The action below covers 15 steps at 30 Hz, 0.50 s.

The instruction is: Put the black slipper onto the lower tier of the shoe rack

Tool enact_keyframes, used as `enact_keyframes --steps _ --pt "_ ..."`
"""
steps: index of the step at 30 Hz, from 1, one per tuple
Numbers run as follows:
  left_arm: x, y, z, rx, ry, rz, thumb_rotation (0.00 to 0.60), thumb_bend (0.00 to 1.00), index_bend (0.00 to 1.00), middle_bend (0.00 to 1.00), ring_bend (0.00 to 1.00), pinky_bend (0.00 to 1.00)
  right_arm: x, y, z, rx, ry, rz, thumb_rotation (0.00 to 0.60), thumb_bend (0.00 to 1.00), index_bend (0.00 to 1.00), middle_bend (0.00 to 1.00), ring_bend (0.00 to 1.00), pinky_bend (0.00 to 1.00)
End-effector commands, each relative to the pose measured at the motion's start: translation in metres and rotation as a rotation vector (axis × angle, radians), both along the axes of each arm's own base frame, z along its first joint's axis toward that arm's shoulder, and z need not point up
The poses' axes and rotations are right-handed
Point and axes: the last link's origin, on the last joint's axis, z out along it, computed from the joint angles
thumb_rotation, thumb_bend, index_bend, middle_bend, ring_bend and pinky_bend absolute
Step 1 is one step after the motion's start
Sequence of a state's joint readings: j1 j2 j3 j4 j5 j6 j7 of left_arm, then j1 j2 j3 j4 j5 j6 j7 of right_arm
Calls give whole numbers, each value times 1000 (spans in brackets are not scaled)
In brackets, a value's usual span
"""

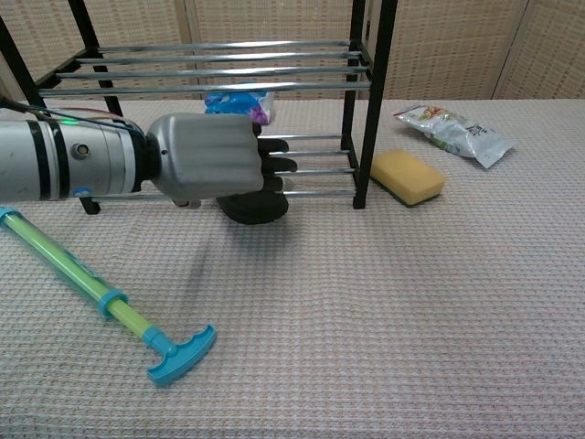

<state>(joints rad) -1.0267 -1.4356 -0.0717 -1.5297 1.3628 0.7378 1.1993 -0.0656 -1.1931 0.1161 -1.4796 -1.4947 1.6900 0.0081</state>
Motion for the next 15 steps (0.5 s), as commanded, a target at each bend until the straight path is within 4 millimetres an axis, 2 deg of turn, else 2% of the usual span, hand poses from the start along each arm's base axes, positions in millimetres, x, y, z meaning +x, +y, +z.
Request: enact_keyframes --steps 1,15 --pt "1 -5 -5 -13 4 -6 600 226 157 101 101 340 -1 1 0 -1 -1 -3 600 209 0 164 11 133" --pt "-2 3 -22 0 70 3 600 226 184 72 77 340 -4 1 1 -2 -6 -10 600 209 0 171 11 133"
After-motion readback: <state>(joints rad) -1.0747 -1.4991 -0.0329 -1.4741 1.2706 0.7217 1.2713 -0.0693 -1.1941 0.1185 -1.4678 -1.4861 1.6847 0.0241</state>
